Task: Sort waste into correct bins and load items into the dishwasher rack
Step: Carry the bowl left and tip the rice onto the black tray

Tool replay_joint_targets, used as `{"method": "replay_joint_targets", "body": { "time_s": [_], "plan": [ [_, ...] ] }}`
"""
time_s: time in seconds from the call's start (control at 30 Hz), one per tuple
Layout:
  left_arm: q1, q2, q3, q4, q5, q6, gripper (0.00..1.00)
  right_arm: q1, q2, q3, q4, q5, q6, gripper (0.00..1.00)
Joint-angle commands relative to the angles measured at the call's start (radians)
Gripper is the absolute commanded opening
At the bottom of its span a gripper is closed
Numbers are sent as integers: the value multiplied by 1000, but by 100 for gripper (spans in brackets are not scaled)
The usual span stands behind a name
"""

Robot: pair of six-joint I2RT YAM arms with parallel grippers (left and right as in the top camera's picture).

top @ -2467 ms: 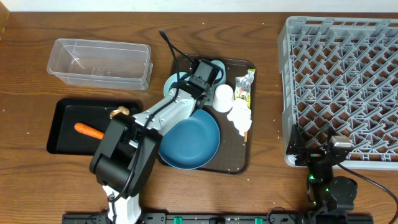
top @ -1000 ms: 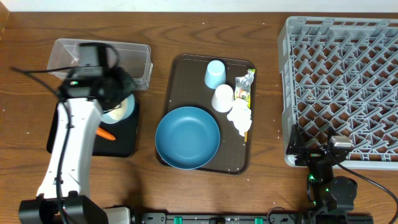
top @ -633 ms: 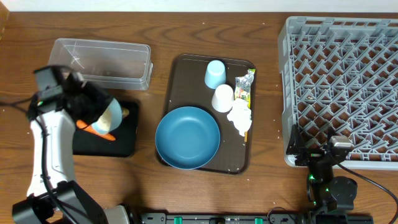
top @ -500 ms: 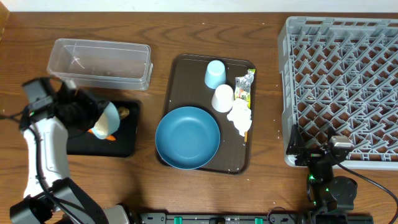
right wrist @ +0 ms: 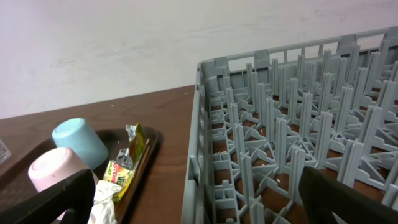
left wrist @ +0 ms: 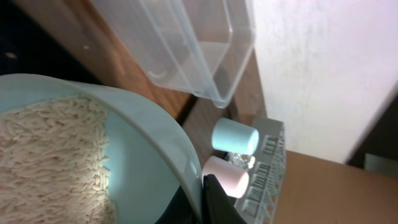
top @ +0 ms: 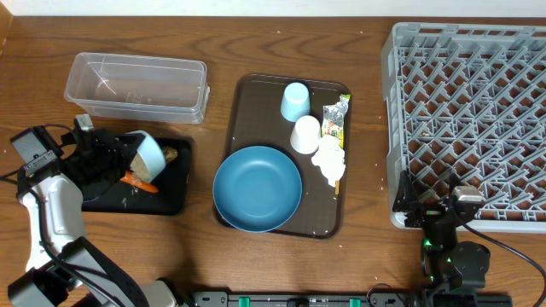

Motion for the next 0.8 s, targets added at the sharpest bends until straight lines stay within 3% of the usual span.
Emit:
{"method": "replay_joint_targets", "body": {
  "time_s": [0.0,0.3,0.77],
  "plan": [
    [6,10,-2,13,81,18,6,-16,-6,-2,-4,-3,-10,99],
    [51,24,-5,13,97,14,6,-16,-6,-2,-4,-3,-10,99],
    [78,192,-5,47,309,15,6,-16,-6,-2,-4,-3,-10,99]
  ]
}}
